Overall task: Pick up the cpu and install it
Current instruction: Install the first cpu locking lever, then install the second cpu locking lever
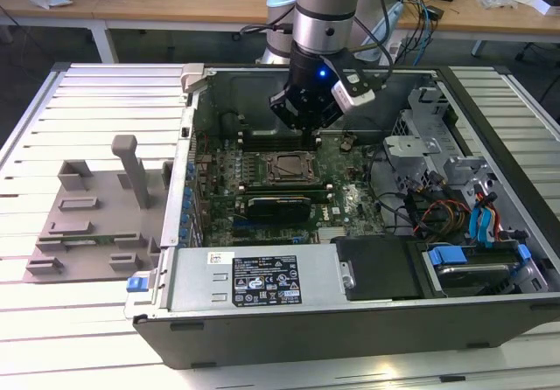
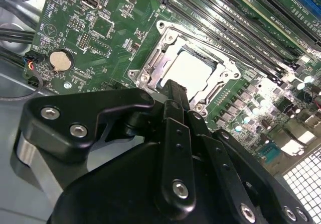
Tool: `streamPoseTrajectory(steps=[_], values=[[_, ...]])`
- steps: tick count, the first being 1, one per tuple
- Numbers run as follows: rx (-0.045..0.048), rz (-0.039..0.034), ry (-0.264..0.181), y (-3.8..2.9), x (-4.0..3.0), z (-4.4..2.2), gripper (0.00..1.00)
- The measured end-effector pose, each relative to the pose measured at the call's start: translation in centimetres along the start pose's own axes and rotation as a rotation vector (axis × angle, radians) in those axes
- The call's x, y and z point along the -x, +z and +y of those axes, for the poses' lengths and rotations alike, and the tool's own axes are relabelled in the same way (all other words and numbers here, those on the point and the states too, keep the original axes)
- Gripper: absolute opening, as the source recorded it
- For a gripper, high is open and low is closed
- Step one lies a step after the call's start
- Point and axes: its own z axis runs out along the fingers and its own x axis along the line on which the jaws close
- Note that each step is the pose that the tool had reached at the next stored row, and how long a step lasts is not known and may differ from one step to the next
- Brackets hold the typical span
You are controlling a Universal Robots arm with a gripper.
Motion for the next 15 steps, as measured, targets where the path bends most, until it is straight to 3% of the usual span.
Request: streamPoseTrajectory(steps=[11,13,15], values=[[0.0001,0.0000,0.000,-0.05,0.00,0.00,0.11],[0.0068,0.0000,0.000,-0.07,0.00,-0.04,0.11],[0.0205,-0.0008,0.000,-0.04,-0.01,-0.09,0.11]])
